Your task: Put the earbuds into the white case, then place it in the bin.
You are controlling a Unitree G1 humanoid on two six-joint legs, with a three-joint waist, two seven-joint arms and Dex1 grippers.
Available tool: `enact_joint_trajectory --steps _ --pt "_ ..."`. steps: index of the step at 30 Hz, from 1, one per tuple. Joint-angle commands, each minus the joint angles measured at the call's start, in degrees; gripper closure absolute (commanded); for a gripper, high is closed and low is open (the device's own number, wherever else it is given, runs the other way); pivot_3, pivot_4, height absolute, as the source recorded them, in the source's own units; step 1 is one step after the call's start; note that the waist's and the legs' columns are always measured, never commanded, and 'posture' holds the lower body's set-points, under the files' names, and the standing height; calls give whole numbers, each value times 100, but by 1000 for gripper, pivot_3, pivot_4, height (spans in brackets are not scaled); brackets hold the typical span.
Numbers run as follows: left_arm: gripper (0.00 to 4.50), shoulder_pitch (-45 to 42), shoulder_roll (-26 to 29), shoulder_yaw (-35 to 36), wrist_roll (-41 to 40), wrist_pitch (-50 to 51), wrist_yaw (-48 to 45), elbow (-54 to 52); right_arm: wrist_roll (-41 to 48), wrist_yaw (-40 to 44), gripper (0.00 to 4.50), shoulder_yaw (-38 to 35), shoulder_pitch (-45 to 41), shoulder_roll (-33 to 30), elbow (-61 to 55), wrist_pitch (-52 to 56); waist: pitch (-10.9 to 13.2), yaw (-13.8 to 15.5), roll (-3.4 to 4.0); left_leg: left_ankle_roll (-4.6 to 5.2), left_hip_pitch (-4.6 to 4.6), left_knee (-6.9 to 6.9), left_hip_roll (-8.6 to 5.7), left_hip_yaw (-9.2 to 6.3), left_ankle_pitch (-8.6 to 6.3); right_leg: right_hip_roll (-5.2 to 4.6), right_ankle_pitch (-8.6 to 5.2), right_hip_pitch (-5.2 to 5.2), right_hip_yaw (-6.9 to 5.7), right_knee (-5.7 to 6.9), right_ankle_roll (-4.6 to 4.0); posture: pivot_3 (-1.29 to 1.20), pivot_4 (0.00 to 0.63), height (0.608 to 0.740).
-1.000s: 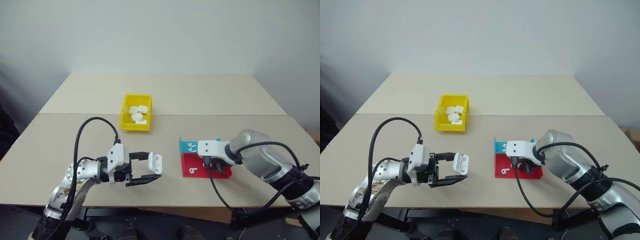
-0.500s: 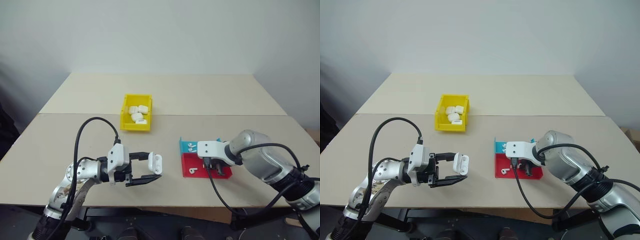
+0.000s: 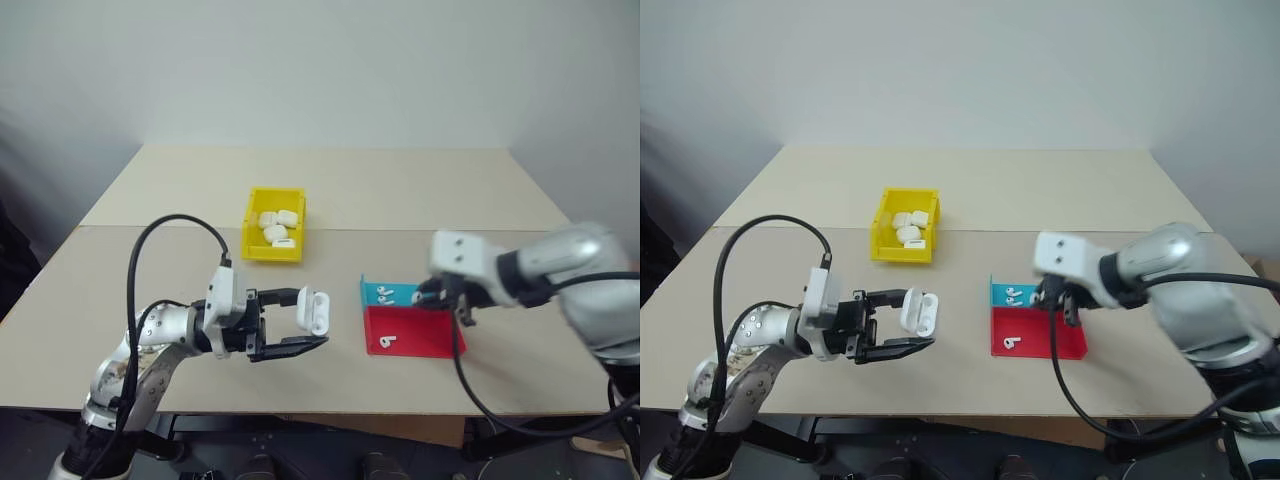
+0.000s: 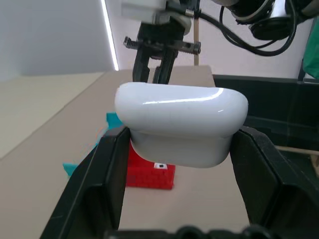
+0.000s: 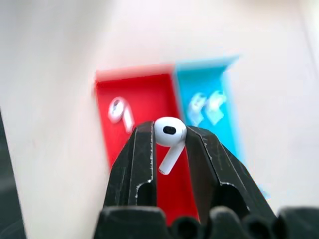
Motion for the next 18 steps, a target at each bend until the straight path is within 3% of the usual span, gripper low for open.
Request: enact_joint_trajectory --steps 1,4,8,12,18 --pt "1747 -310 73 107 -382 195 -36 -310 961 -213 3551 -1410 191 464 -276 -450 0 -6 -3 0 1 0 0 -4 0 0 0 5 -4 -3 1 0 150 740" --pt "1747 -714 27 18 -491 333 -63 -228 1948 -538 3551 -2227 18 1159 -286 -626 0 -12 -3 0 1 0 0 -6 0 1 3 6 -3 -2 4 0 150 740" --pt "1747 -1326 -152 -171 -438 552 51 95 2562 -1133 3551 -2558 -95 2110 -91 -1511 0 -13 -2 1 3 0 0 -10 0 4 4 8 -3 2 5 0 150 740" --pt "1747 -1922 -194 -295 -376 893 135 295 2939 -1288 3551 -2434 -105 2694 61 -2310 0 -15 -1 1 -1 0 -1 -13 1 4 5 7 -5 0 7 0 150 740" --pt "1747 -2576 52 -338 -422 1655 379 227 2906 -1184 3551 -1912 22 2930 321 -3247 1 -34 1 1 0 -6 -1 -13 0 6 4 6 -4 2 6 0 150 740"
